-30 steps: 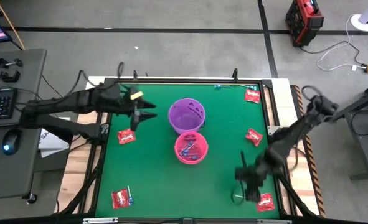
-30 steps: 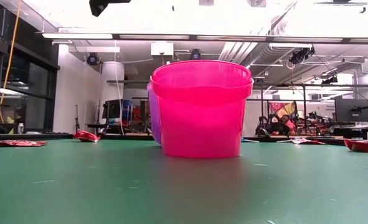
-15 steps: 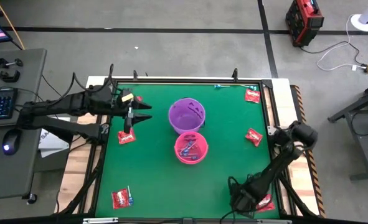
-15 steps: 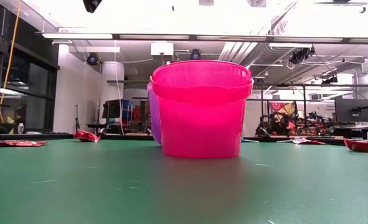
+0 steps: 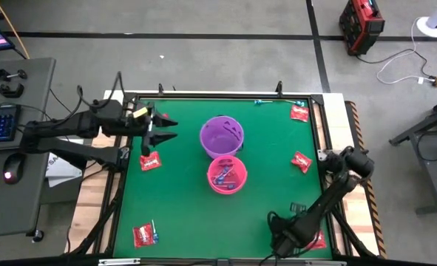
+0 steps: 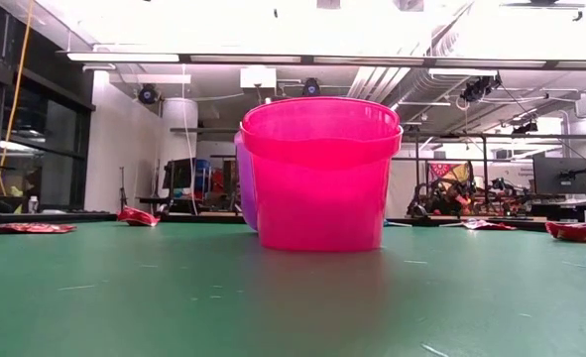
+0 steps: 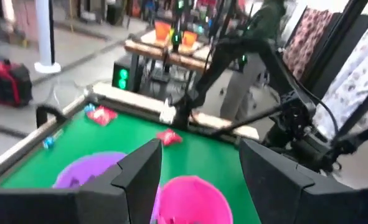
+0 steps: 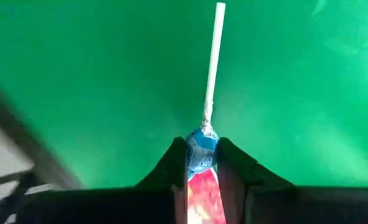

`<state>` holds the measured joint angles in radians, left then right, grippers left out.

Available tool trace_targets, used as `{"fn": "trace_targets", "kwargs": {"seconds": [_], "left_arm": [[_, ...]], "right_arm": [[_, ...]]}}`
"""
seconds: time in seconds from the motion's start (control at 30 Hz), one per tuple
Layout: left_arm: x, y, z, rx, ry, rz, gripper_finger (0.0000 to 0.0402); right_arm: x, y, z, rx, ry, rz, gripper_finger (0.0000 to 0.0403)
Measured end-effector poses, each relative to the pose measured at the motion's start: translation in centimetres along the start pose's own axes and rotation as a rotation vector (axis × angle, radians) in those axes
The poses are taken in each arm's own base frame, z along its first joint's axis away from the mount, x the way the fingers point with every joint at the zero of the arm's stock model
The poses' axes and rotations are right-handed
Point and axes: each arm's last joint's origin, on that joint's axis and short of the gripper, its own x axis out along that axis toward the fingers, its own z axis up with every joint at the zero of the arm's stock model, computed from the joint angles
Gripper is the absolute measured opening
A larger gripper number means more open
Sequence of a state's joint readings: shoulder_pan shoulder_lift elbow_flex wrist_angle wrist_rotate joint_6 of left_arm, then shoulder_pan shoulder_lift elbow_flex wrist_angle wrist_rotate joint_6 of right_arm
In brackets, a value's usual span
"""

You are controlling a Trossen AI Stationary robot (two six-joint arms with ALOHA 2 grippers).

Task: Sort candy by brand, put in halloween buckets
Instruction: Put the blue candy into the pink bucket

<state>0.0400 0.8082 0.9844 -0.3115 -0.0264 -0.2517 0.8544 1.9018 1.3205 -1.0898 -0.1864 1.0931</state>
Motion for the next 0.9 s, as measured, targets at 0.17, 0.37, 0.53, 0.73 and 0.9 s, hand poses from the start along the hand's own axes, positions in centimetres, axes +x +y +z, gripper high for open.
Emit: {"fn": "trace_targets", "kwargs": {"seconds": [0.17,0.37,0.53,0.73,0.9], "left_arm": [[-1.0,0.0,0.5,0.030,-0.056,0.036,0.0204],[-1.1,0.2,0.5,0.032,-0.072,0.100,0.0204],[-0.5,0.3,0.3,0.016,-0.052,0.108,0.0204],[-0.3,0.3,-0.1,0.003,-0.005,0.097,0.0204],[-0.6,0.3,-0.6,-0.032,0.047,0.077,0.0204]], "right_arm": [[-6.1,-1.9,-0.1,0.020,-0.160,-0.062,0.0036],[-12.9,-4.7,2.8,0.062,-0.615,-0.015,0.0036],[-15.4,-6.0,7.5,-0.044,-0.913,-0.001,0.0077],[-15.1,-8.7,12.7,-0.082,-0.957,-0.086,0.0128],[-14.4,-10.7,14.9,-0.066,-0.890,-0.064,0.0167]]}}
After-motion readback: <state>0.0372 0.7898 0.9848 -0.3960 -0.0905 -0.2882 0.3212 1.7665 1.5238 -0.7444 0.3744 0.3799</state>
